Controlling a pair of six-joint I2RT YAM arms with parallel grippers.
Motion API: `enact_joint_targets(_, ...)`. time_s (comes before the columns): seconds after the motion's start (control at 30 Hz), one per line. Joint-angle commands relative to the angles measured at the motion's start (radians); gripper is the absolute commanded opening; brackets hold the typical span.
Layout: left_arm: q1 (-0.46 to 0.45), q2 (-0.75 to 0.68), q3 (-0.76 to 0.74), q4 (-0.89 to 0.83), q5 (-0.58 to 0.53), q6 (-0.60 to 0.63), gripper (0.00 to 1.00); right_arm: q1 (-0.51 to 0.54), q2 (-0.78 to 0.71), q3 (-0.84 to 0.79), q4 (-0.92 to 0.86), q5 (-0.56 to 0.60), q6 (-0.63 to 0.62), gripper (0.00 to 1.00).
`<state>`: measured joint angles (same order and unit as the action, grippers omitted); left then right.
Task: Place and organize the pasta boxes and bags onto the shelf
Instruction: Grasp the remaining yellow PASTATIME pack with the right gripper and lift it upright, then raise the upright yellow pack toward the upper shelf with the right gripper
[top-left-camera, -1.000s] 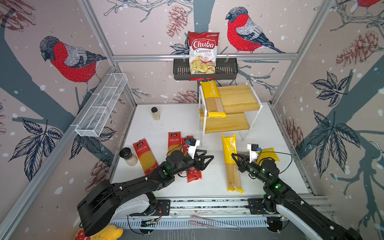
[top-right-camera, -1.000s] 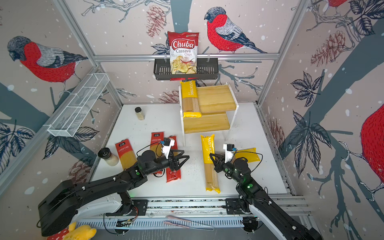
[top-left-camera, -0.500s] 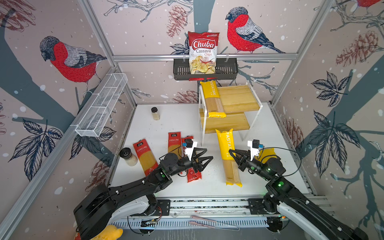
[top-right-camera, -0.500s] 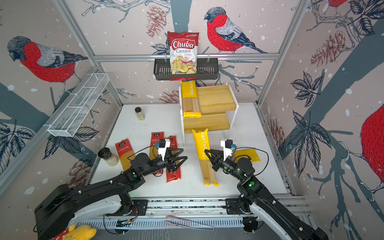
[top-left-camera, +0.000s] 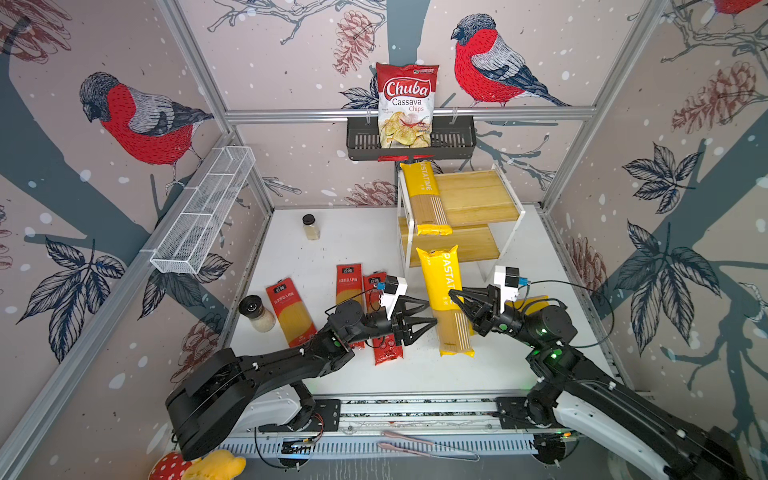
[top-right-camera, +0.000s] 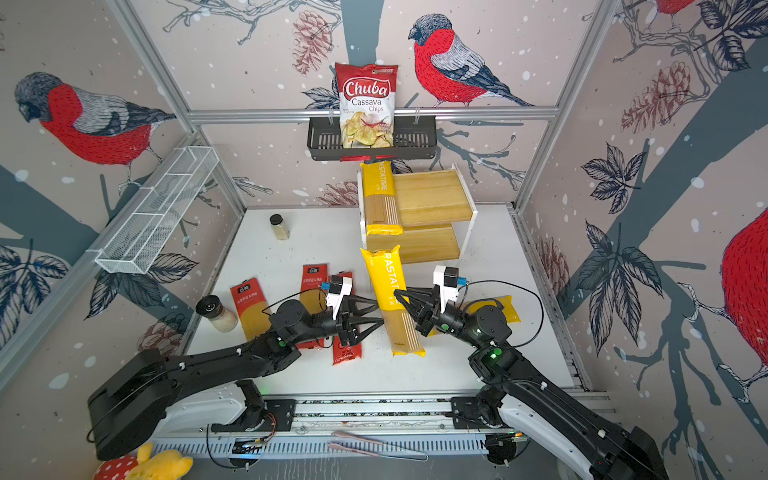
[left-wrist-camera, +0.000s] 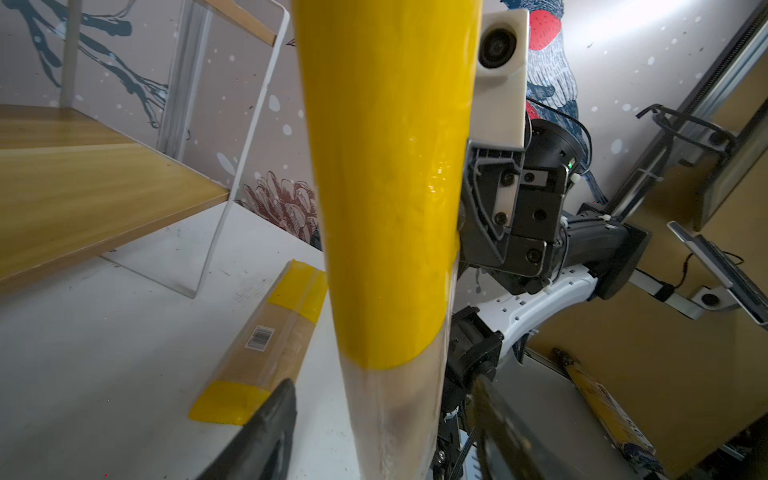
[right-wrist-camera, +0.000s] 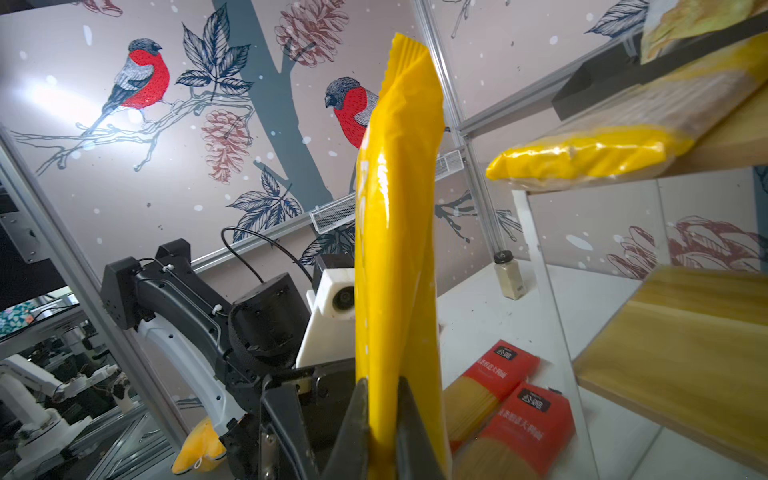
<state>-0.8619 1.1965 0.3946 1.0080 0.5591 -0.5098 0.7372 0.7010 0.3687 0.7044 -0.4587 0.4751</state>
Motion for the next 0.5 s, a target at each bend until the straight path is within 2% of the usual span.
enact_joint_targets(0.0,0.001,0.025,0.026,0.105,0.074,-0.030,0.63,0.009,0.035,0.035,0.231,-0.018,0.019,0.00)
enact_joint_targets(0.27,0.001,0.089,0.062,0.179,0.146,-0.076,0.53,0.023,0.115,0.065,0.318,-0.044,0.040,0.00)
enact_joint_targets(0.47,0.001,0.112,0.079,0.208,0.157,-0.088,0.36,0.028,0.130,0.058,0.334,-0.032,0.050,0.00)
